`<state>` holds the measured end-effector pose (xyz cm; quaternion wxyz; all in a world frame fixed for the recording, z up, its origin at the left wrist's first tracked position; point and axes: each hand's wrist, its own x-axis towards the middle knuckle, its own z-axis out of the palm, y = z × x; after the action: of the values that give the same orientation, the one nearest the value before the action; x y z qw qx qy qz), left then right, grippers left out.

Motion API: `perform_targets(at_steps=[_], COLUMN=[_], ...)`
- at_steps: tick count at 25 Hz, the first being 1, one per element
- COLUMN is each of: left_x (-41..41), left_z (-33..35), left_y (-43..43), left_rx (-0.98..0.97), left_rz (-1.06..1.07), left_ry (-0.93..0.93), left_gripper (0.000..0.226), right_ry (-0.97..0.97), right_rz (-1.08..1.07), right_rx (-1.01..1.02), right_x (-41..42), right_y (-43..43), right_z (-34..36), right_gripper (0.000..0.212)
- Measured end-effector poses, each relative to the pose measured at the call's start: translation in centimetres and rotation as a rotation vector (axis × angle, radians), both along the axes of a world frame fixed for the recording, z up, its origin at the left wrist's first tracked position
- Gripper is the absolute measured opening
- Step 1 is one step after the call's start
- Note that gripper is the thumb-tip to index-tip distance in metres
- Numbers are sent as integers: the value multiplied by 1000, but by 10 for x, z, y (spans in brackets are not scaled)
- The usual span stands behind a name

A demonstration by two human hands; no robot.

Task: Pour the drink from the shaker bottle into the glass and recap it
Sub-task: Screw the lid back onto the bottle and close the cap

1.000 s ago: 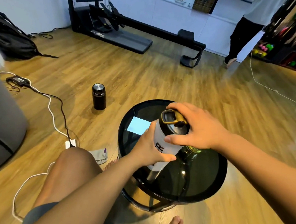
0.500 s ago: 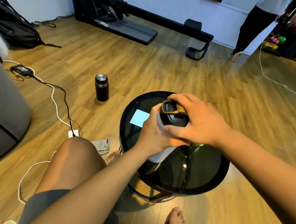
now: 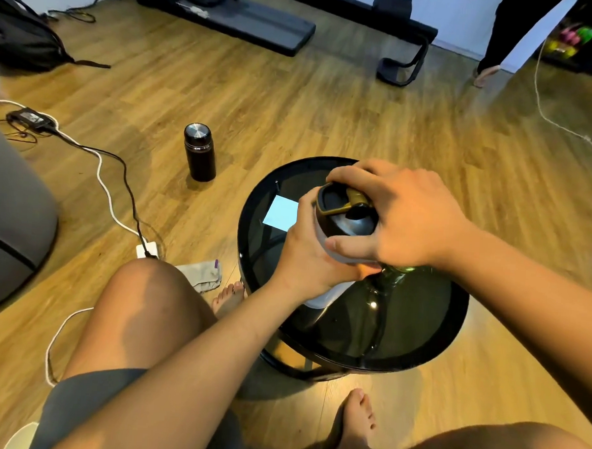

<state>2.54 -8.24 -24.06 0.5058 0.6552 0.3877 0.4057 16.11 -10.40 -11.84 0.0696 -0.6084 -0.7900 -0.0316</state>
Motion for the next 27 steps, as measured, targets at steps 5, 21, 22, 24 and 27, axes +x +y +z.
perform_targets(at_steps=[5, 21, 22, 24, 27], left_x=[0, -11, -11, -14, -16], left_z=[2, 15, 15, 16, 17], left_y=[2, 3, 5, 8, 10], left_rx=[-5, -23, -42, -62, -67], left_rz=[-3, -134, -141, -149, -166], left_ry=[16, 82, 76, 72, 86], left_gripper=[103, 98, 98, 97, 103], right_ry=[82, 156, 123, 48, -25], right_rz=[-27, -105, -79, -21, 1], right_rx=[20, -174, -193, -253, -274], right_x=[-1, 7, 8, 5, -4], right_y=[-2, -2, -2, -1, -1], right_z=[0, 74, 73, 56, 29], right_gripper=[84, 83, 84, 83, 88])
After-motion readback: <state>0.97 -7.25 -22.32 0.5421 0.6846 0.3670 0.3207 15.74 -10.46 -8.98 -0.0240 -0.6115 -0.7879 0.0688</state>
